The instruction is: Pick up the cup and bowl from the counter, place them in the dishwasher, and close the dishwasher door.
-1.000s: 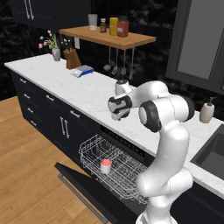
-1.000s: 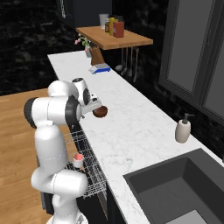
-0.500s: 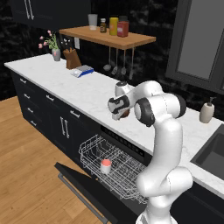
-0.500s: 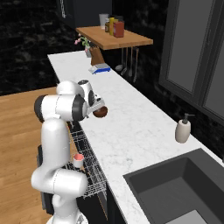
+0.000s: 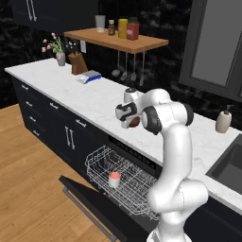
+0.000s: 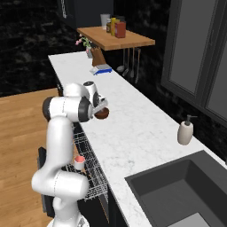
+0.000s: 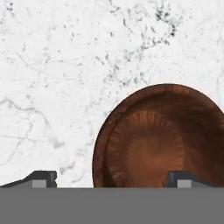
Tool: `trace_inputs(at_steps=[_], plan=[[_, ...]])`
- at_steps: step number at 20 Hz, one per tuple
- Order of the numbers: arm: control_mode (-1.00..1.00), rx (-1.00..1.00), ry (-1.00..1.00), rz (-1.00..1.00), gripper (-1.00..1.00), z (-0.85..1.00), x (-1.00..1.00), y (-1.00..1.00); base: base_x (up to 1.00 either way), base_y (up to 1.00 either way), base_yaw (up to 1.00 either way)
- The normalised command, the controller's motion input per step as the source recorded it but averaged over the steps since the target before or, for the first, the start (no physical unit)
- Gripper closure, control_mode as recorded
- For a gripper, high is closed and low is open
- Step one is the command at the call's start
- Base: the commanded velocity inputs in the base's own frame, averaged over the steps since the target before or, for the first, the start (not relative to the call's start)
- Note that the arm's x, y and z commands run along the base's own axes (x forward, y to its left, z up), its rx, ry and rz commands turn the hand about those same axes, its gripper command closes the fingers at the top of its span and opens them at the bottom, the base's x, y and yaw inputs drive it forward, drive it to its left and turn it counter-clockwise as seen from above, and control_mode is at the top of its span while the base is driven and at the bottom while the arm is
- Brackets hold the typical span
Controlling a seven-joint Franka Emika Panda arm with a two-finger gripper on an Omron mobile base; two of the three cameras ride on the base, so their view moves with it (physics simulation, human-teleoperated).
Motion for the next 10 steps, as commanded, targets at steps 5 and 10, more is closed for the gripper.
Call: trace_inputs(at_steps=[5, 10], plan=[[-1.0, 0.0, 0.0, 0.1, 1.0, -0.34, 0.32, 0.0, 0.0, 0.0, 0.0], [-1.0, 0.0, 0.0, 0.08, 1.0, -0.17, 0.11, 0.0, 0.0, 0.0, 0.0]])
